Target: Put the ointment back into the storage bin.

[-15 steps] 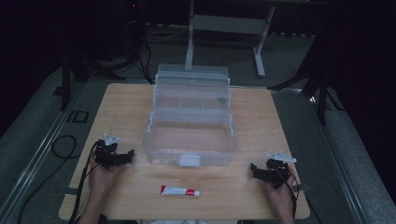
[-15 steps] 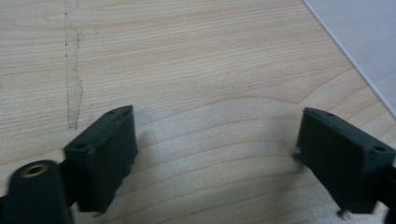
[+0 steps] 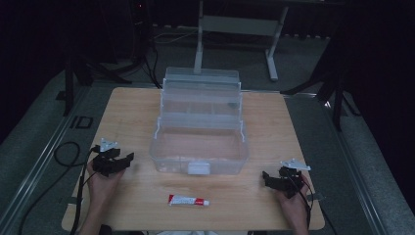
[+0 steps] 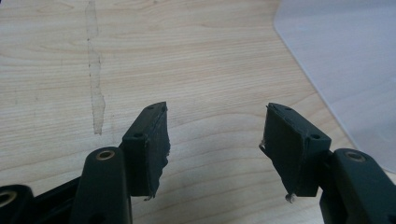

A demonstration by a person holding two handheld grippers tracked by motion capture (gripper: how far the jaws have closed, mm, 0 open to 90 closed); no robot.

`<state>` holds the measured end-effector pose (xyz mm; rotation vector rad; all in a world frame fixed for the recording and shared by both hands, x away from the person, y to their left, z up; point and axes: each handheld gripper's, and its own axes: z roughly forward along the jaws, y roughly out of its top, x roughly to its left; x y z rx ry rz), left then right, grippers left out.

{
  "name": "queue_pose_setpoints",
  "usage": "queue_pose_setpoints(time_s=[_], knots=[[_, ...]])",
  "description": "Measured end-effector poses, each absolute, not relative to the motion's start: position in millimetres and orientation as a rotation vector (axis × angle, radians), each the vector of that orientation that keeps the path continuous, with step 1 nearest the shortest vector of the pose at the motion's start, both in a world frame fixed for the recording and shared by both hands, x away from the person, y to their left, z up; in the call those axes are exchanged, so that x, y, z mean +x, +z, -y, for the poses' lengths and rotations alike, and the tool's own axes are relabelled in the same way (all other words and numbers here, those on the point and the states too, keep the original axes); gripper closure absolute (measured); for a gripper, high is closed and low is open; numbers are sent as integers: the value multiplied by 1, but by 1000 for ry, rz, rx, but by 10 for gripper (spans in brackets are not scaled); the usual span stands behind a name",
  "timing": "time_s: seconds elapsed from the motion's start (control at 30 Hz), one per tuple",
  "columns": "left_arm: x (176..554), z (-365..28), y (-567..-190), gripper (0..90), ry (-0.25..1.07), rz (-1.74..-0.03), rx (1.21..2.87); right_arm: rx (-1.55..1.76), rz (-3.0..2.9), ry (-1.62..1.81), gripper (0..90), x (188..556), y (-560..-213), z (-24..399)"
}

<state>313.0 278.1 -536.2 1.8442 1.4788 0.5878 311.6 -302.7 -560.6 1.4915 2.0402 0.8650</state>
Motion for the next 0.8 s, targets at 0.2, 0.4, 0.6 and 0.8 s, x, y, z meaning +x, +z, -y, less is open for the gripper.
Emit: queue_pose_setpoints(time_s=[0.2,0.4,0.6,0.8], knots=[[303,-280,-523,446,599,-1405,1872,1489,-2041,864,126,312,-561,303],[296,-276,-509,447,575,-1330,1914,1488,-2041,864,127,312,-561,303],[292,-269,-498,451,568,-1258,1949,1487,-2042,863,126,312,-561,303],[286,-256,-490,451,538,-1160,2008,1487,-2042,863,127,312,-561,303]])
